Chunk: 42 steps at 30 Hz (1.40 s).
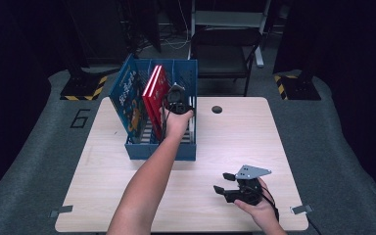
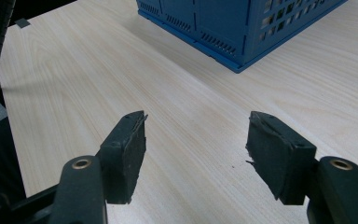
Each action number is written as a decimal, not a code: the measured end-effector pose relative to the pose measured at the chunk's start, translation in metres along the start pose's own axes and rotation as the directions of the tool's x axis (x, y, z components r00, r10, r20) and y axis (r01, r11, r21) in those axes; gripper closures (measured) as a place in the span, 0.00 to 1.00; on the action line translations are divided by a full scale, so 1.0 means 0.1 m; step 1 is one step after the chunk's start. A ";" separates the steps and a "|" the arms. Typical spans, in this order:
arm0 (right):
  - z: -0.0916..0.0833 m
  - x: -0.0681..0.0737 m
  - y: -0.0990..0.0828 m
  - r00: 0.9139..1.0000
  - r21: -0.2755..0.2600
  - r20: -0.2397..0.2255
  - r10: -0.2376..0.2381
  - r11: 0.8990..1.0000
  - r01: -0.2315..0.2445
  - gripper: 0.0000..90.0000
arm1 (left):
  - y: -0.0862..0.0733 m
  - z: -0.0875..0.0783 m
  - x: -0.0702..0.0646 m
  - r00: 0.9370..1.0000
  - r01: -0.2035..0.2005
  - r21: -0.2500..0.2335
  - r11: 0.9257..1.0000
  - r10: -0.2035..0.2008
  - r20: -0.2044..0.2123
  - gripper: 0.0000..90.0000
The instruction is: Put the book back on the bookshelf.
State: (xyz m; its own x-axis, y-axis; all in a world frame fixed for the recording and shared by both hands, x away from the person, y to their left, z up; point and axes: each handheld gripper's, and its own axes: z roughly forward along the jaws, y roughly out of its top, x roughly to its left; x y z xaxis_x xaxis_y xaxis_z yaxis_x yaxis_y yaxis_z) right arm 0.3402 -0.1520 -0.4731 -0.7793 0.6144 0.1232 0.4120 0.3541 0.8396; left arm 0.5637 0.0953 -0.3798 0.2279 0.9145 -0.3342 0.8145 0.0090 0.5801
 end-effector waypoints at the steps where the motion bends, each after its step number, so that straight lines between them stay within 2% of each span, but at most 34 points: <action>1: 0.00 0.00 0.00 1.000 0.000 -0.001 0.000 1.000 0.000 0.41 | 0.00 -0.01 0.00 1.000 0.001 0.001 1.000 -0.001 0.001 0.68; 6: 0.00 -0.01 -0.01 1.000 -0.003 -0.001 0.006 1.000 -0.006 0.41 | 0.01 -0.04 0.01 1.000 0.000 0.002 1.000 0.000 0.009 0.67; 9: 0.00 -0.02 -0.02 1.000 -0.001 0.003 0.017 1.000 -0.017 0.41 | 0.00 -0.08 -0.01 1.000 -0.031 0.002 1.000 0.031 0.001 0.66; 14: 0.01 -0.04 -0.02 1.000 0.001 0.003 0.011 1.000 -0.011 0.41 | 0.01 -0.14 -0.02 0.999 -0.043 -0.006 0.999 0.043 0.011 0.63; 20: 0.00 -0.03 -0.02 1.000 -0.004 0.001 0.008 1.000 -0.008 0.41 | 0.00 -0.25 0.01 0.997 -0.074 -0.015 0.997 0.074 0.013 0.55; 23: 0.01 -0.02 -0.02 1.000 -0.002 0.003 0.006 1.000 -0.006 0.41 | -0.01 -0.28 0.01 0.997 -0.076 -0.007 0.997 0.076 0.023 0.52; 30: 0.00 -0.04 -0.02 1.000 -0.001 0.002 0.012 1.000 -0.012 0.41 | -0.04 -0.38 0.00 0.993 -0.113 -0.004 0.994 0.113 0.044 0.48; 33: 0.00 -0.03 -0.02 1.000 -0.002 0.008 0.012 1.000 -0.012 0.41 | -0.07 -0.47 -0.02 0.989 -0.138 -0.005 0.990 0.138 0.052 0.46; 35: 0.00 -0.03 -0.02 1.000 -0.001 0.008 0.012 1.000 -0.012 0.40 | -0.07 -0.50 -0.02 0.989 -0.137 -0.007 0.991 0.138 0.051 0.46; 40: 0.00 -0.02 -0.01 1.000 0.000 0.015 0.015 1.000 -0.015 0.40 | -0.13 -0.61 0.00 0.984 -0.167 -0.006 0.986 0.167 0.065 0.44; 42: 0.01 -0.02 -0.02 1.000 0.001 0.014 0.016 1.000 -0.016 0.40 | -0.14 -0.63 0.00 0.984 -0.167 -0.006 0.986 0.167 0.069 0.44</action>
State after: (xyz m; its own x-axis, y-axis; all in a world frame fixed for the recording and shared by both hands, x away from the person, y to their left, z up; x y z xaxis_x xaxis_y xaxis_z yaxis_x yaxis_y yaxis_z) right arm 0.3410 -0.1532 -0.4750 -0.7657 0.6300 0.1295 0.4252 0.3447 0.8369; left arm 0.5189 0.1209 -0.3408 0.3967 0.8732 -0.2833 0.7618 -0.1409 0.6323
